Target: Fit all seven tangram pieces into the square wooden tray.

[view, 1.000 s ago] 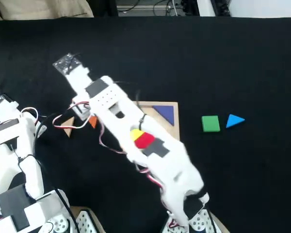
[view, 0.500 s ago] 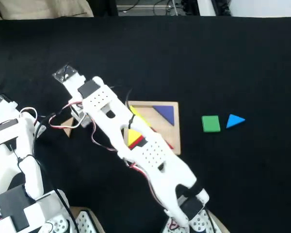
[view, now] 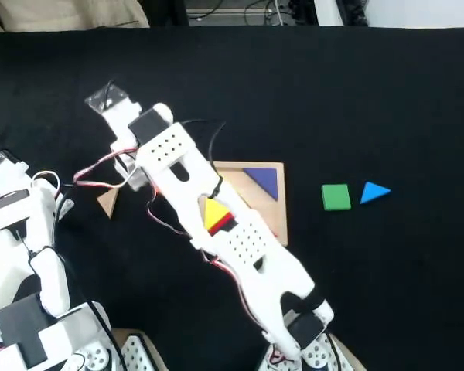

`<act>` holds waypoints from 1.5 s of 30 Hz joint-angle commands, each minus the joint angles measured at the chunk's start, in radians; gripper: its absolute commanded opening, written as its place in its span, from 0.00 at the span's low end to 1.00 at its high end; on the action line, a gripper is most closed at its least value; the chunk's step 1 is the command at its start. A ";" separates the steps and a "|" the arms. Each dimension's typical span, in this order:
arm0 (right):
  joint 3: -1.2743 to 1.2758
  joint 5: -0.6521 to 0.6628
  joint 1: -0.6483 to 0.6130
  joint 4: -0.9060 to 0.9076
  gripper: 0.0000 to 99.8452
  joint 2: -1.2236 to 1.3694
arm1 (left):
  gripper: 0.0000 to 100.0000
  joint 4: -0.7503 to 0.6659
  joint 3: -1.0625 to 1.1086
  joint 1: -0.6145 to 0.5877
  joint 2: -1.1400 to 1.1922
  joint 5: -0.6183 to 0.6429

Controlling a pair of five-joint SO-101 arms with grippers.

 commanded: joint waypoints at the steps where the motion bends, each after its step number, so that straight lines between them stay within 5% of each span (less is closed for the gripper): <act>1: -0.025 -0.109 0.018 0.034 0.01 -0.091 | 0.03 -0.014 -0.025 -0.004 -0.025 0.005; 9: -0.033 -0.330 0.029 0.018 0.03 -0.012 | 0.03 -0.014 -0.025 -0.001 -0.025 0.003; 16: -0.033 -0.342 0.029 0.025 0.32 0.067 | 0.03 -0.015 -0.025 0.054 -0.023 0.000; 32: -0.088 -0.338 -0.012 -0.095 0.29 0.170 | 0.03 -0.015 -0.025 0.056 -0.023 0.000; 45: -0.208 -0.338 0.011 -0.040 0.01 0.229 | 0.03 -0.015 -0.025 0.056 -0.023 0.000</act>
